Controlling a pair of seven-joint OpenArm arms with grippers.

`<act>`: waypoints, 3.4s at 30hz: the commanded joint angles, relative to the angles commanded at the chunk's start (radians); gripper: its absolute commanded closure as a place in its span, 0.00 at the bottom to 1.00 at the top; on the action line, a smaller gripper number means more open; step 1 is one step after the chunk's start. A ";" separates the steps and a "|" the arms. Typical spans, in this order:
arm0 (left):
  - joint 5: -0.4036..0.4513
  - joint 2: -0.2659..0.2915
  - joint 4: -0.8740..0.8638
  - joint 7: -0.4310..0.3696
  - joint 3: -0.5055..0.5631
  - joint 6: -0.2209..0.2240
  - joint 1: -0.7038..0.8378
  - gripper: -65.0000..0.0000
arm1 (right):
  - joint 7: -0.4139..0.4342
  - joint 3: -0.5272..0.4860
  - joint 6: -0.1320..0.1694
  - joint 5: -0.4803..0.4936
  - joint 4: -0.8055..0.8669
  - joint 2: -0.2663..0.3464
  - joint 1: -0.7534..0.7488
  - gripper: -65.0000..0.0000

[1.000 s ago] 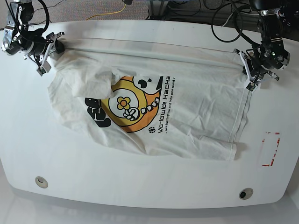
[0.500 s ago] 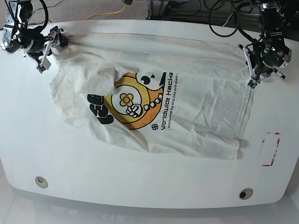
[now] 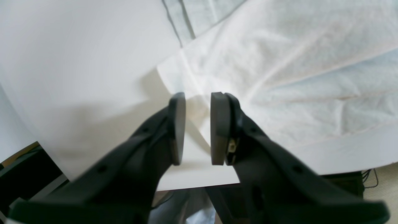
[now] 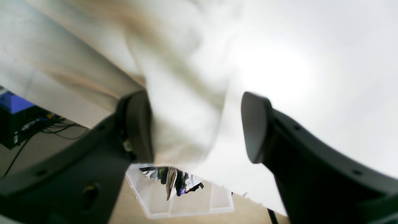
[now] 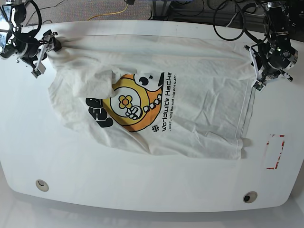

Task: Layout the t-shirt on the table in an organized manner, then fold the t-shirt properly
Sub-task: 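Pull the shoulder edge apart with both grippers to stretch the shirt, then release the shirt and move both grippers toward its middle, then lower both grippers onto the shirt's sides and grasp the fabric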

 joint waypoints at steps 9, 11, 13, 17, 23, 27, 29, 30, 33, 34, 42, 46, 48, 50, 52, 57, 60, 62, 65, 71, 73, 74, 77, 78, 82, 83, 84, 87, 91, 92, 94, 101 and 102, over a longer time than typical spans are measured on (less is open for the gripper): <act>0.000 -0.005 -0.002 0.000 0.000 0.000 -0.002 0.80 | 0.006 -0.002 0.000 -0.121 -0.035 -0.043 0.008 0.99; 0.000 -0.005 -0.002 -0.002 0.000 0.000 -0.002 0.80 | 0.006 0.002 0.000 -0.157 -0.035 -0.060 0.009 0.99; -0.002 -0.005 -0.002 -0.002 0.000 0.000 -0.002 0.80 | 0.006 0.002 0.000 -0.192 -0.032 -0.075 0.009 0.99; -0.002 -0.005 0.000 -0.002 0.000 0.000 -0.002 0.80 | 0.006 0.006 0.000 -0.269 -0.029 -0.103 0.003 0.99; -0.002 -0.005 0.000 -0.003 0.000 0.000 -0.003 0.80 | 0.006 0.006 0.000 -0.301 -0.029 -0.118 0.000 0.99; -0.002 -0.006 0.000 -0.003 0.000 0.000 -0.003 0.80 | 0.006 0.008 0.000 -0.298 -0.028 -0.118 -0.015 0.99; -0.002 -0.006 0.000 -0.003 0.000 0.000 -0.003 0.80 | 0.006 0.009 0.000 -0.298 -0.023 -0.118 -0.017 0.99; -0.002 -0.006 0.000 -0.005 0.000 0.000 -0.003 0.80 | 0.006 0.009 0.000 -0.298 -0.017 -0.118 -0.018 0.99; -0.003 -0.017 0.000 -0.005 0.003 0.000 -0.003 0.80 | 0.005 0.009 0.000 -0.298 0.005 -0.118 -0.021 0.99; -0.003 -0.020 0.000 -0.005 0.005 0.000 -0.005 0.80 | 0.005 0.009 0.000 -0.298 0.014 -0.118 -0.021 0.96; 0.000 -0.018 -0.002 -0.003 0.003 0.000 -0.068 0.79 | -0.002 0.087 0.000 -0.299 0.112 -0.150 -0.034 0.24; 0.000 -0.018 -0.003 0.000 0.005 0.000 -0.103 0.79 | -0.032 0.129 0.000 -0.299 0.163 -0.160 -0.034 0.00; 0.002 -0.018 -0.003 0.000 0.005 0.000 -0.120 0.76 | -0.041 0.133 0.000 -0.299 0.181 -0.160 -0.031 0.00; 0.002 -0.018 -0.003 0.000 0.005 0.000 -0.143 0.67 | -0.046 0.143 0.000 -0.299 0.209 -0.160 -0.029 0.00; 0.002 -0.017 -0.003 0.000 0.005 0.000 -0.163 0.57 | -0.049 0.160 0.000 -0.299 0.233 -0.160 -0.029 0.00; 0.002 -0.014 -0.002 0.000 0.005 0.000 -0.232 0.42 | -0.049 0.178 0.000 -0.299 0.284 -0.160 -0.026 0.00; 0.002 -0.012 -0.003 0.000 0.005 0.000 -0.285 0.42 | -0.049 0.187 0.000 -0.299 0.296 -0.150 0.026 0.00; 0.002 -0.003 -0.006 0.000 0.005 0.000 -0.324 0.42 | -0.049 0.187 0.000 -0.299 0.293 -0.144 0.071 0.00; 0.002 0.031 -0.008 -0.005 0.005 0.000 -0.390 0.42 | -0.049 0.187 0.000 -0.301 0.290 -0.146 0.149 0.00; 0.002 0.110 -0.009 -0.006 0.006 0.000 -0.488 0.42 | -0.048 0.169 0.000 -0.301 0.183 -0.155 0.367 0.00; 0.002 0.140 -0.011 -0.015 0.006 0.022 -0.520 0.42 | -0.044 0.129 0.000 -0.301 0.103 -0.155 0.463 0.00; 0.002 0.147 -0.015 -0.023 0.012 0.030 -0.528 0.42 | -0.044 0.114 0.000 -0.301 0.074 -0.155 0.496 0.00; 0.002 0.164 -0.043 -0.064 0.038 0.044 -0.548 0.42 | -0.034 0.069 0.000 -0.301 -0.041 -0.152 0.609 0.00; 0.002 0.164 -0.060 -0.086 0.046 0.045 -0.551 0.42 | -0.020 0.057 0.000 -0.301 -0.087 -0.152 0.649 0.00; 0.002 0.175 -0.126 -0.147 0.087 0.045 -0.559 0.42 | 0.044 0.003 0.000 -0.301 -0.255 -0.149 0.758 0.00; 0.002 0.183 -0.143 -0.160 0.095 0.045 -0.569 0.42 | 0.064 -0.014 0.000 -0.301 -0.295 -0.149 0.789 0.00; 0.002 0.184 -0.153 -0.169 0.101 0.045 -0.575 0.42 | 0.081 -0.029 0.000 -0.301 -0.325 -0.147 0.809 0.00; 0.002 0.186 -0.204 -0.196 0.107 0.045 -0.589 0.42 | 0.157 -0.091 0.000 -0.302 -0.453 -0.146 0.862 0.00; 0.002 0.186 -0.247 -0.227 0.109 0.045 -0.591 0.42 | 0.230 -0.127 0.000 -0.311 -0.594 -0.146 0.924 0.00; 0.002 0.184 -0.255 -0.236 0.109 0.045 -0.591 0.42 | 0.262 -0.144 0.000 -0.333 -0.651 -0.147 0.944 0.00; 0.002 0.184 -0.258 -0.244 0.109 0.045 -0.591 0.42 | 0.307 -0.163 0.000 -0.367 -0.710 -0.149 0.964 0.00; 0.002 0.181 -0.258 -0.245 0.107 0.045 -0.588 0.42 | 0.477 -0.187 0.000 -0.457 -0.882 -0.167 0.977 0.00; 0.002 0.180 -0.258 -0.245 0.106 0.045 -0.588 0.42 | 0.483 -0.184 0.000 -0.463 -0.902 -0.170 0.977 0.00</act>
